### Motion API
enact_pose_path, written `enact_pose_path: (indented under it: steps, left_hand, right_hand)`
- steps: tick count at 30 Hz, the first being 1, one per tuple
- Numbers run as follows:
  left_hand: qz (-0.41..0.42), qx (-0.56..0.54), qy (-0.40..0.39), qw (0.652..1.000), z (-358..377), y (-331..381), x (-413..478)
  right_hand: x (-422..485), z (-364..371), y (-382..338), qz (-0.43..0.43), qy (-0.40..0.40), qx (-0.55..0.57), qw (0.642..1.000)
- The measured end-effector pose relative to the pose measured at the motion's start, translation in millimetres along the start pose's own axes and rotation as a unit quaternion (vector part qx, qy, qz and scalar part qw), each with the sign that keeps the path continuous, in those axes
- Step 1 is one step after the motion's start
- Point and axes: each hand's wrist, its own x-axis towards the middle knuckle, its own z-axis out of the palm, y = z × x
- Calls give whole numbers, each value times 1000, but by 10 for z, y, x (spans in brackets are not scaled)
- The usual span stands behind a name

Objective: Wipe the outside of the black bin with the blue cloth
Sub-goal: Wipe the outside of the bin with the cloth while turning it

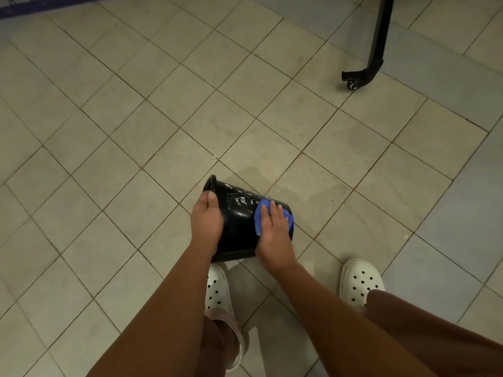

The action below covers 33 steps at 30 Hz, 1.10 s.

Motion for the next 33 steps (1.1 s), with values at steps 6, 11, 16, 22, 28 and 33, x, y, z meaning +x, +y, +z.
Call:
enact_pose_path:
  steps: [6, 11, 16, 22, 28, 33]
  left_hand:
    - [7, -20, 11, 1000, -3, -33, 9]
    - [14, -16, 0, 1000, -9, -35, 16]
    - [41, 7, -1, 999, -15, -70, -6]
    - [57, 19, -6, 998, -3, -79, -36]
    - [50, 11, -7, 999, -29, -83, -15]
    - [49, 7, 2, 999, -16, -101, 0]
  right_hand:
    - [112, -166, 164, 144, -42, 72, 986]
    - [-26, -51, -153, 120, -10, 65, 991]
    - [249, -168, -5, 42, -34, 51, 997]
    - [216, -246, 211, 185, -34, 104, 977]
    - [91, -87, -19, 101, -2, 72, 992]
    - [316, -220, 226, 98, -57, 91, 989]
